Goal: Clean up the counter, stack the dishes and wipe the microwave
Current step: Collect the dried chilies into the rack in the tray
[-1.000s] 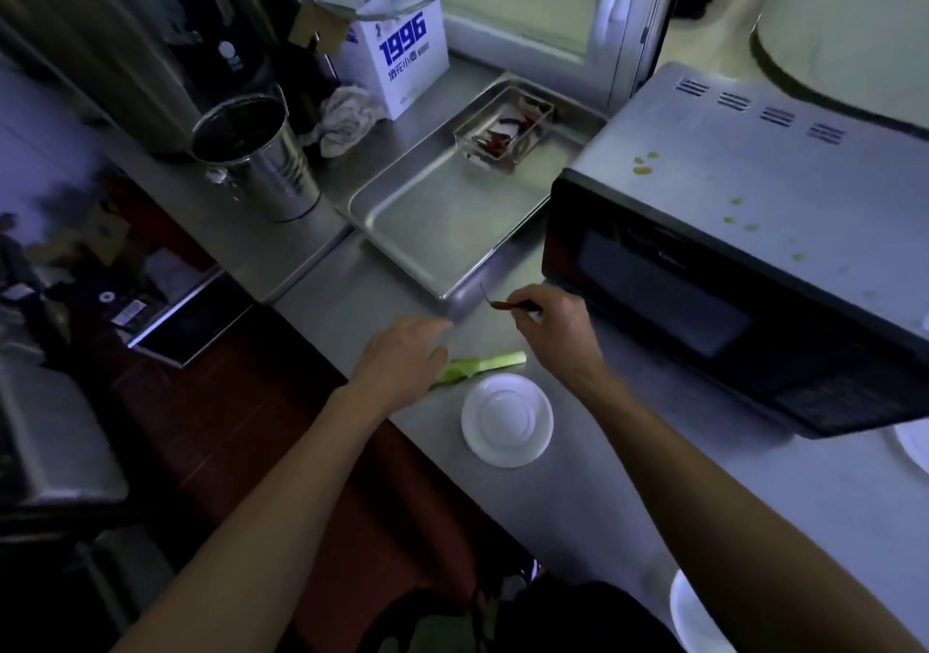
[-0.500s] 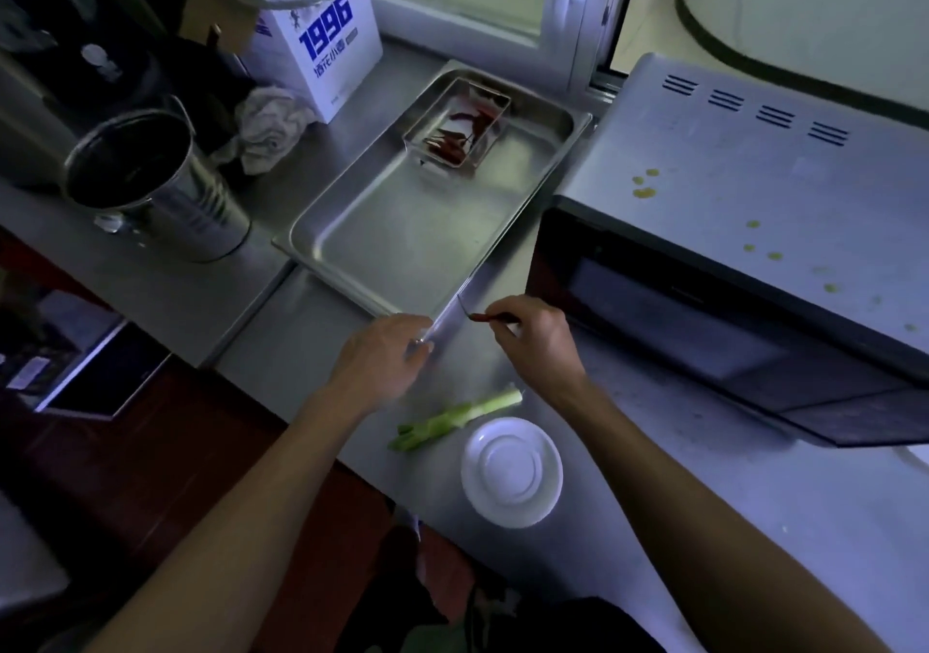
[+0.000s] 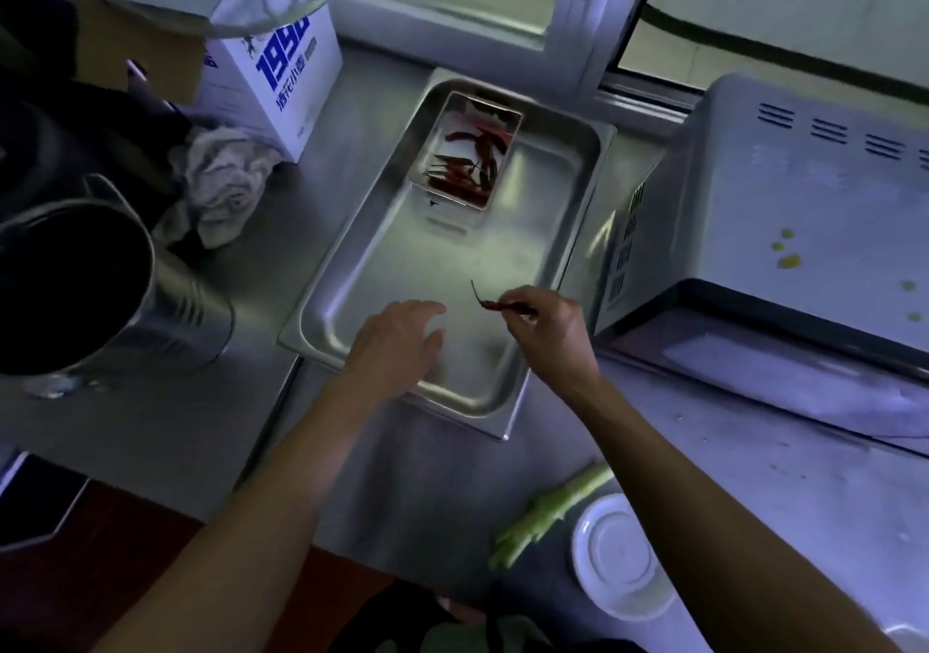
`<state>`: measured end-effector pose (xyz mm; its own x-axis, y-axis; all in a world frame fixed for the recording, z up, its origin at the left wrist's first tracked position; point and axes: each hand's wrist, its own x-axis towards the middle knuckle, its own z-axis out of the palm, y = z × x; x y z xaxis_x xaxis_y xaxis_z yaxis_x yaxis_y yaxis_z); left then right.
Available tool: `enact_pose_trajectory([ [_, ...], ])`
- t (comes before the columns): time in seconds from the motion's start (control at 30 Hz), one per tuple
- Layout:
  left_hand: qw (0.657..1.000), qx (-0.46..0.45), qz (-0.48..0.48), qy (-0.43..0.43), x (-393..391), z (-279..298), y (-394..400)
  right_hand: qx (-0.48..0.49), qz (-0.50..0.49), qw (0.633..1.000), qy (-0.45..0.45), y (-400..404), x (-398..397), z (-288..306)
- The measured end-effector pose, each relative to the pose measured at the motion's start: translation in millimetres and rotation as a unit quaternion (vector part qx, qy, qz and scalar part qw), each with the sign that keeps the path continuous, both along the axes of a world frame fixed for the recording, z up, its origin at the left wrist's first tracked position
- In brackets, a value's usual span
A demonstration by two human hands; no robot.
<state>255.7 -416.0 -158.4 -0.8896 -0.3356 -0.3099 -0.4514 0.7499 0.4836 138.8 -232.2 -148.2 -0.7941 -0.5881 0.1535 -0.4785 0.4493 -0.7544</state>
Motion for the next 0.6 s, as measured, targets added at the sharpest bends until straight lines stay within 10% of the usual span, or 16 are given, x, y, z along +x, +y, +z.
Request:
enact_pose_trajectory([
  [0.6, 0.996, -0.012, -0.059, 0.071, -130.1, 15.9, -107.2, 0.029, -0.097, 0.993, -0.058, -119.1, -112.4, -9.4],
])
